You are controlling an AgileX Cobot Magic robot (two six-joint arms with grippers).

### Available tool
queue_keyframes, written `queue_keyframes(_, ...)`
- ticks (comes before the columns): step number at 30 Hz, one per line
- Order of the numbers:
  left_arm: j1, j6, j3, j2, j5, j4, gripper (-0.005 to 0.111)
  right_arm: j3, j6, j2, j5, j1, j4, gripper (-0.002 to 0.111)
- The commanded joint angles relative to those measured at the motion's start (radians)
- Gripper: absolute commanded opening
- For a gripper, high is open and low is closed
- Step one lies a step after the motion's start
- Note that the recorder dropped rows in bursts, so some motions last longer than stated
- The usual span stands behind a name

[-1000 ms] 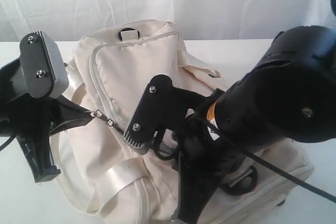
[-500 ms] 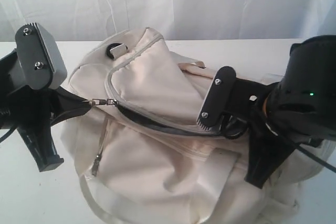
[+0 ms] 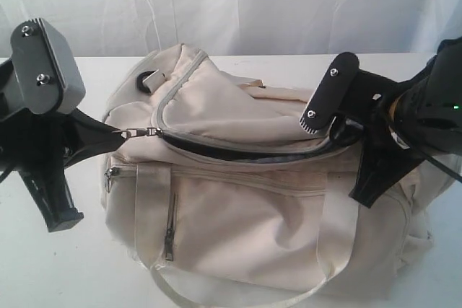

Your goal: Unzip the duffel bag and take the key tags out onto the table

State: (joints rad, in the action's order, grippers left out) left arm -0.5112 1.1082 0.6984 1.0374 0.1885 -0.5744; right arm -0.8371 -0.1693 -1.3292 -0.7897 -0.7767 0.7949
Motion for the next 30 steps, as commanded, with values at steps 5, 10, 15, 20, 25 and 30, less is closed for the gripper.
queue_keyframes(5, 0.01, -0.016, 0.004, -0.023, 0.037, -0.001, 0.0, -0.051, 0.057, 0.093, 0.018, 0.027, -0.235, 0.047)
queue_keyframes(10, 0.01, -0.014, 0.004, -0.023, 0.042, -0.014, 0.0, -0.06, 0.377, 0.201, 0.102, 0.005, -0.528, 0.056)
queue_keyframes(15, 0.01, -0.014, 0.004, -0.023, 0.043, -0.025, 0.0, -0.06, 0.589, 0.285, 0.28, -0.082, -0.76, 0.056)
queue_keyframes(20, 0.01, -0.014, 0.017, -0.023, 0.058, -0.041, 0.0, -0.06, 0.662, 0.242, 0.387, -0.222, -0.826, 0.055)
queue_keyframes(25, 0.01, -0.014, 0.025, -0.023, 0.078, -0.045, 0.0, -0.063, 0.662, 0.092, 0.478, -0.314, -0.772, 0.051)
queue_keyframes(30, 0.01, -0.014, 0.025, -0.023, 0.078, -0.045, 0.0, -0.106, 0.562, -0.049, 0.477, -0.331, -0.648, 0.051)
